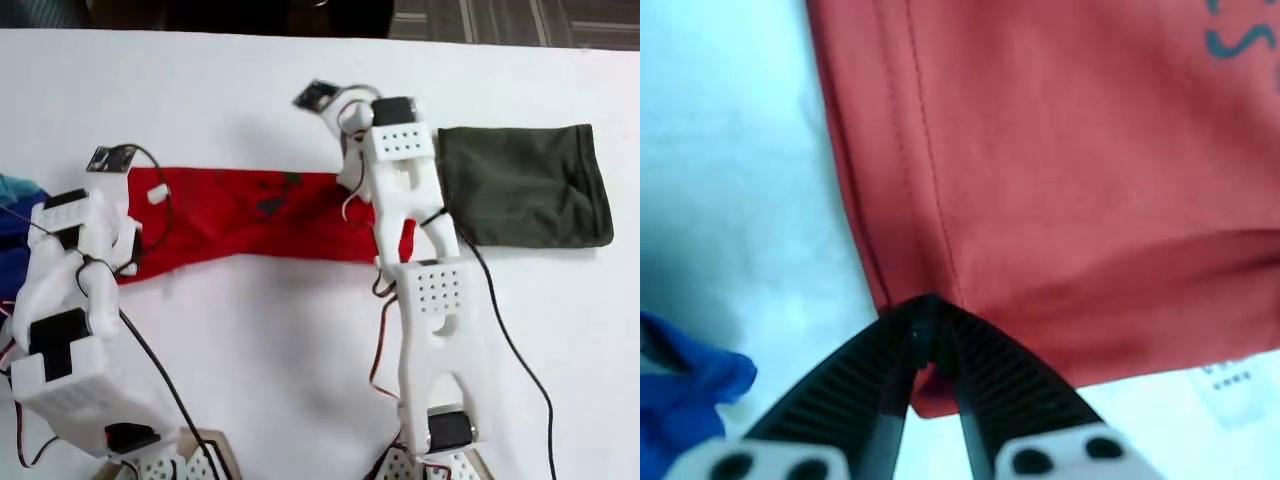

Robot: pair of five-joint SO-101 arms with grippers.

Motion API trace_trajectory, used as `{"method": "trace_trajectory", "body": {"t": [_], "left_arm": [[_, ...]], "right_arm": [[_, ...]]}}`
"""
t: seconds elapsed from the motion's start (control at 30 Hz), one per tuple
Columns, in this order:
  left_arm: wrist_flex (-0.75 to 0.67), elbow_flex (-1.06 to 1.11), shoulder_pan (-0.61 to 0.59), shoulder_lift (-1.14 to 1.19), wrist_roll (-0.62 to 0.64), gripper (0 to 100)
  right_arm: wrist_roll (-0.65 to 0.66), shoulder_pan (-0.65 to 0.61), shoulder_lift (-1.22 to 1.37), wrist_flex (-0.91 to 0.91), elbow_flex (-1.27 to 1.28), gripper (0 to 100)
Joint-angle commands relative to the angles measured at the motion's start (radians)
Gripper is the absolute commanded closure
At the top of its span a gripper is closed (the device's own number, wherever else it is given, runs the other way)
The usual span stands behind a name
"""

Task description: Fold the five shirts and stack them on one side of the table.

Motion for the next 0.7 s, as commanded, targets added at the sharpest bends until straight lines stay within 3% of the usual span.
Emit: {"method": "trace_trajectory", "body": {"t": [0.0,0.4,0.67], "left_arm": [[-0.023,0.004,0.012,0.002,0.006,97],[-0.023,0.004,0.012,0.002,0.005,97],[-0.023,0.004,0.012,0.002,0.005,97]], "right_arm": [[-0.044,0.047,-0.007,0.024,-0.117,88.7],[-0.084,0.087,-0.166,0.054,-0.098,89.0],[-0.104,-0.074,-0.473,0.041,0.439,89.0]]}}
